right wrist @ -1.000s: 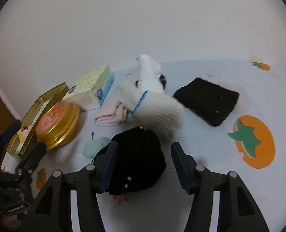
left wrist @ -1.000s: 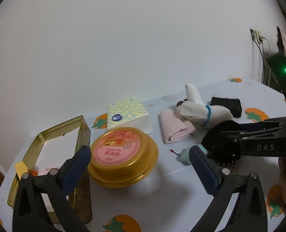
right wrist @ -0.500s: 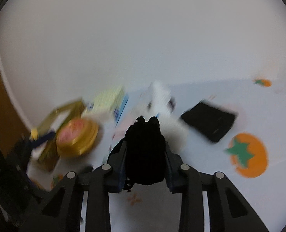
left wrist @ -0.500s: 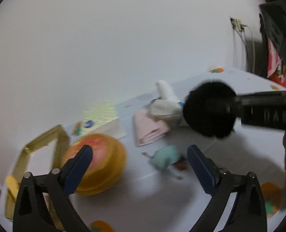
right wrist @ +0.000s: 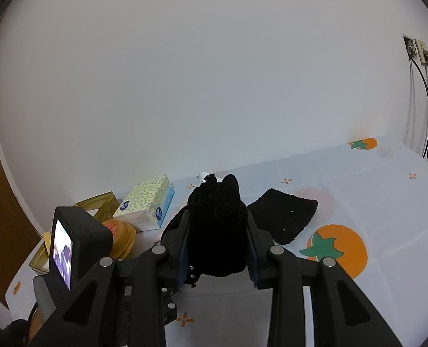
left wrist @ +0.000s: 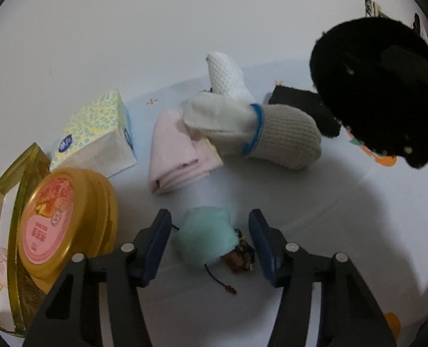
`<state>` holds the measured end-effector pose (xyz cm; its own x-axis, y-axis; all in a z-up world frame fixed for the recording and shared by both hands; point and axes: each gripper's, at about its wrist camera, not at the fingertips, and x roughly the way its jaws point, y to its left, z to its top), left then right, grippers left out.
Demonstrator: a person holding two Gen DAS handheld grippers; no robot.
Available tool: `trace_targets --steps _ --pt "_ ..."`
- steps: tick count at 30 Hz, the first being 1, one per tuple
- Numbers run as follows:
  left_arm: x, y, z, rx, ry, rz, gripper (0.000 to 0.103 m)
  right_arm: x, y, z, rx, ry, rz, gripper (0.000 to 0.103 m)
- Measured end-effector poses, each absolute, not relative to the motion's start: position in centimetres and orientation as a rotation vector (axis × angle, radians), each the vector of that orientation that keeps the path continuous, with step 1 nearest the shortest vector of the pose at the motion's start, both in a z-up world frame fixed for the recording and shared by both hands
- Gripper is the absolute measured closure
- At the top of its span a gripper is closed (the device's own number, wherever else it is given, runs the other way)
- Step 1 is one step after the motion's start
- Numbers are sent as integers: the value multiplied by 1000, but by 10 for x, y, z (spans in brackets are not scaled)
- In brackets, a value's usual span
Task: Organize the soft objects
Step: 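Grasp the black sequined pouch with the right gripper while the left gripper grasps the mint plush, then carry the mint plush with the left gripper while the right gripper carries the black pouch to the tray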
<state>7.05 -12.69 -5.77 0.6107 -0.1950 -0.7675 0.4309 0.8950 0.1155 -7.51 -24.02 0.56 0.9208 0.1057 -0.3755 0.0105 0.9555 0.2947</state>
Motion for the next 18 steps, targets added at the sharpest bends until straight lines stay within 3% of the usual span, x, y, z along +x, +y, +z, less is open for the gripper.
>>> trace_targets --steps 2,4,11,18 --pt "70 -127 -57 296 844 -382 53 -75 -241 5 306 404 54 68" --pt "69 -126 -56 276 855 -434 72 -75 -242 4 305 409 54 68" --pt "70 -102 -52 132 864 -499 76 -73 -242 0 310 418 41 68" --pt "41 -86 -29 107 700 -543 76 -75 -239 -2 288 391 7 68"
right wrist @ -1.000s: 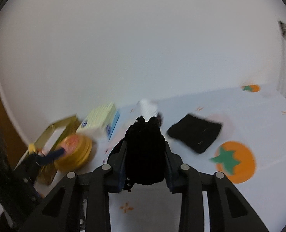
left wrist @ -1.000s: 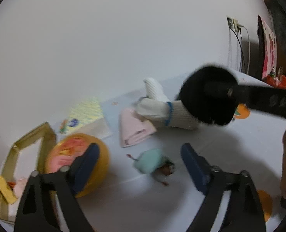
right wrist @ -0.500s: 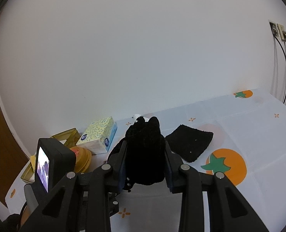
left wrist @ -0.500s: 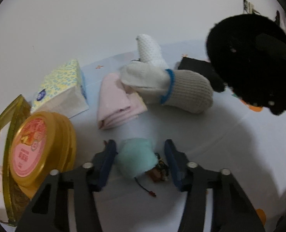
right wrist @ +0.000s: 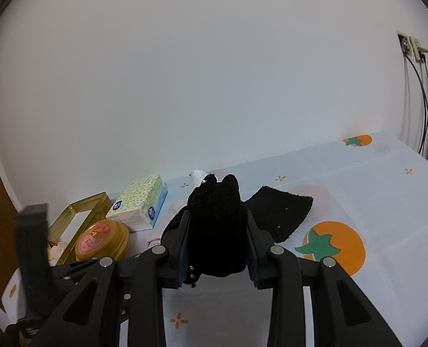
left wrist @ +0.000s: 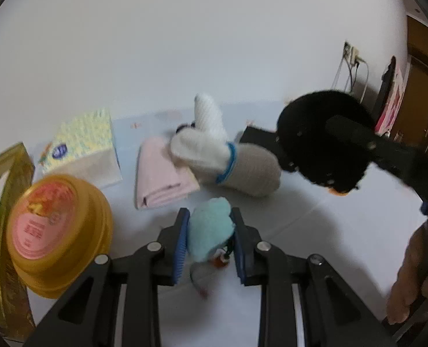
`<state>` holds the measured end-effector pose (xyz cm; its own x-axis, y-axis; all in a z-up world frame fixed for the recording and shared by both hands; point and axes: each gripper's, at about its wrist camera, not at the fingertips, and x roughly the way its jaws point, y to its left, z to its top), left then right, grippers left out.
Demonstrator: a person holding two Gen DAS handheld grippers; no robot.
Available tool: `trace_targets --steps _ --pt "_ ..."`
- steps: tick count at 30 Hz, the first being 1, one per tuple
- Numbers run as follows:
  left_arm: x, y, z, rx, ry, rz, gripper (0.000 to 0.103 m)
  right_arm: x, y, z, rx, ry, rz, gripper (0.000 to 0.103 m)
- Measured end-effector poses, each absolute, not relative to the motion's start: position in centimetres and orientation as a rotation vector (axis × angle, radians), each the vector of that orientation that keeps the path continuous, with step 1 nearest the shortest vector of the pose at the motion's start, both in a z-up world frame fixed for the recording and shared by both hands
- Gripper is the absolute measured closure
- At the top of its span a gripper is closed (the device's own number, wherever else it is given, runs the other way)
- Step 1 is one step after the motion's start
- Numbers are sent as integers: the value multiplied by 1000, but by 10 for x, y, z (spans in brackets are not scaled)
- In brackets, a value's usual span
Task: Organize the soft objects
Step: 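Carry the mint plush with the left gripper while the right gripper carries the black pouch to the tray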
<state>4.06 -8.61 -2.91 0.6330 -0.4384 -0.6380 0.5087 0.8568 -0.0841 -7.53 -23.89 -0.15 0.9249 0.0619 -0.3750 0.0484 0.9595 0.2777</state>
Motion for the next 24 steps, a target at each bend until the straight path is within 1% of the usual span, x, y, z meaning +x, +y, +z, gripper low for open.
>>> trace_targets --steps 8,13,24 --pt "28 -69 -16 118 605 -522 76 -84 -228 -2 212 326 -68 68" --pt "35 -64 -9 105 584 -509 76 -85 -220 -3 199 321 -82 68" --pt "38 -27 7 73 521 -443 76 -84 -182 0 149 320 -71 68"
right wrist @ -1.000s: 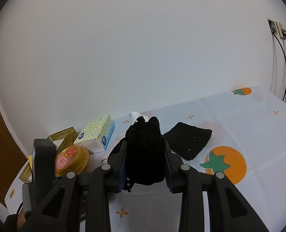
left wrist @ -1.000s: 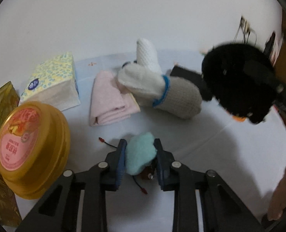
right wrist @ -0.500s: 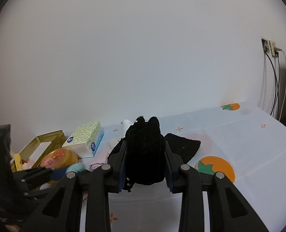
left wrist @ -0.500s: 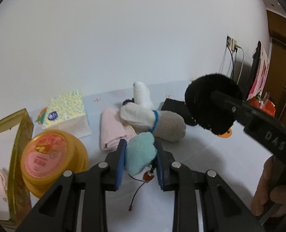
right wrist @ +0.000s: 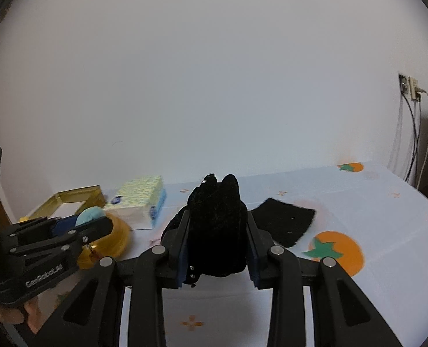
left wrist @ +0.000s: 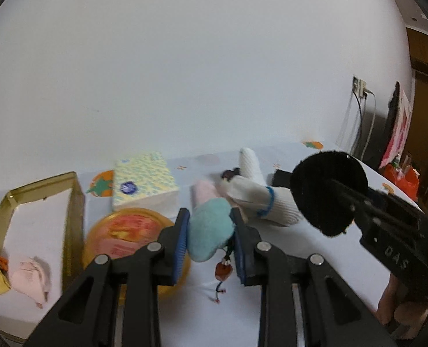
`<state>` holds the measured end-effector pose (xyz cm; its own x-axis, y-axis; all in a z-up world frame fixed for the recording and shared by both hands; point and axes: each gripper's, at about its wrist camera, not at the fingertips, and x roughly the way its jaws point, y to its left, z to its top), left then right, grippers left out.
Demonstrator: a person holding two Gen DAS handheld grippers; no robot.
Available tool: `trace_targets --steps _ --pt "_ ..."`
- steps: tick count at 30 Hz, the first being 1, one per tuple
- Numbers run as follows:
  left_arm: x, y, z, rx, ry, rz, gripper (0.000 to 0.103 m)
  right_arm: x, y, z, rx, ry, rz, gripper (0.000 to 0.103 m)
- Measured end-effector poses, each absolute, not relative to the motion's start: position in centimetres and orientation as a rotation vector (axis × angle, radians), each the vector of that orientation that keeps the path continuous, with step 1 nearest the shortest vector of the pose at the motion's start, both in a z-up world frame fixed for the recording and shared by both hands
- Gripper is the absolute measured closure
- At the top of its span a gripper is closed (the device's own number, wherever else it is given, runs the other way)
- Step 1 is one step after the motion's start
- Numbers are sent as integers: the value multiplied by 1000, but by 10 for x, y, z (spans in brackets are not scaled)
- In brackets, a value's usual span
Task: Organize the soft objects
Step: 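Carry the mint plush with the left gripper while the right gripper carries the black pouch to the tray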
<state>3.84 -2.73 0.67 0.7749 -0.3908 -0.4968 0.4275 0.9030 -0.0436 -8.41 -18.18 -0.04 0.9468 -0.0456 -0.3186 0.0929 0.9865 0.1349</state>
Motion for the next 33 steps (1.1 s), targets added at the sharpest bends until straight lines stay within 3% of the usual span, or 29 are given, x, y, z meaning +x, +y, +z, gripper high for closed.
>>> trace_targets --steps 33 --pt "95 174 30 -169 466 -54 76 4 25 34 122 322 290 68"
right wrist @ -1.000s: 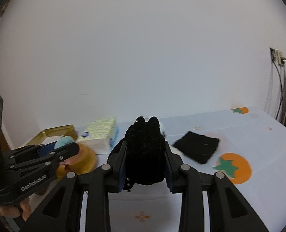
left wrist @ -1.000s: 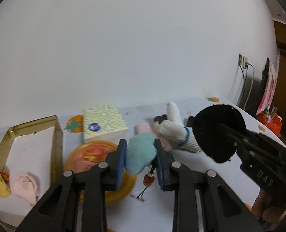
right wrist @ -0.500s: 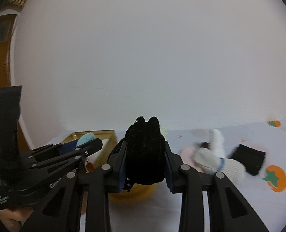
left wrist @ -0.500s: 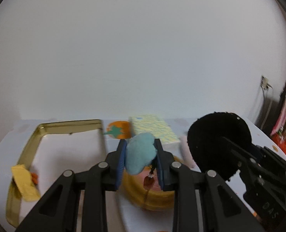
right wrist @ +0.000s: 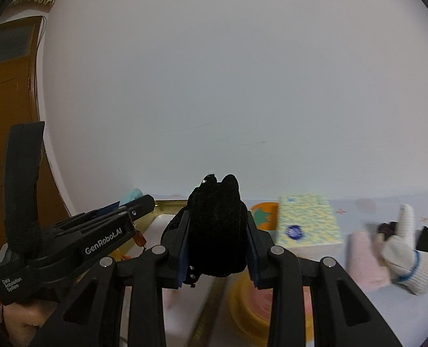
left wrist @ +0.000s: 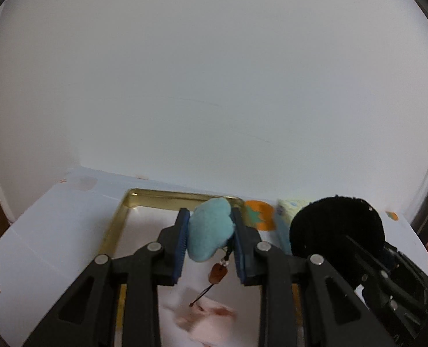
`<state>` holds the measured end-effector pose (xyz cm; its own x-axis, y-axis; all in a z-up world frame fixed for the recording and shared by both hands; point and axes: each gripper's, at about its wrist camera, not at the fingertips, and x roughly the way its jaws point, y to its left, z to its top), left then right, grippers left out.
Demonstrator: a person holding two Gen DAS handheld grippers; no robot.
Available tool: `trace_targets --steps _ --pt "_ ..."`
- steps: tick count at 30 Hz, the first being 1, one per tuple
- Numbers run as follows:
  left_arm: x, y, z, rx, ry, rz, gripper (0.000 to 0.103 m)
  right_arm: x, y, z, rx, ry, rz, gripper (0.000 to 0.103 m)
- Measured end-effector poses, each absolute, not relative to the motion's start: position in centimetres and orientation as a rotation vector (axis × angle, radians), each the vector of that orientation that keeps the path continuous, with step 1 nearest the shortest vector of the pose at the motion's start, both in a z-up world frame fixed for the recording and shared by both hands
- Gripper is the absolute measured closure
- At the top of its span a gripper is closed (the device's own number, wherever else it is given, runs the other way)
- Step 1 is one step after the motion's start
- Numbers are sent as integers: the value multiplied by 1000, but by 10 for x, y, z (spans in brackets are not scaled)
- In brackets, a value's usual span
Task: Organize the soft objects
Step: 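Carry the mint plush with the left gripper while the right gripper carries the black pouch to the tray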
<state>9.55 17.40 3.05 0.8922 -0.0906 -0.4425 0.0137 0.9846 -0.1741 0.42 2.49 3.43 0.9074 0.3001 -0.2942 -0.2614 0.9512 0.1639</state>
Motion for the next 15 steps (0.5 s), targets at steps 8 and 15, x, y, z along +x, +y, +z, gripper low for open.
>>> trace_targets --steps 8,15 --pt "118 202 19 -168 534 52 77 52 56 32 135 392 345 68" --pt "132 201 5 -131 620 113 76 92 64 15 188 521 392 68"
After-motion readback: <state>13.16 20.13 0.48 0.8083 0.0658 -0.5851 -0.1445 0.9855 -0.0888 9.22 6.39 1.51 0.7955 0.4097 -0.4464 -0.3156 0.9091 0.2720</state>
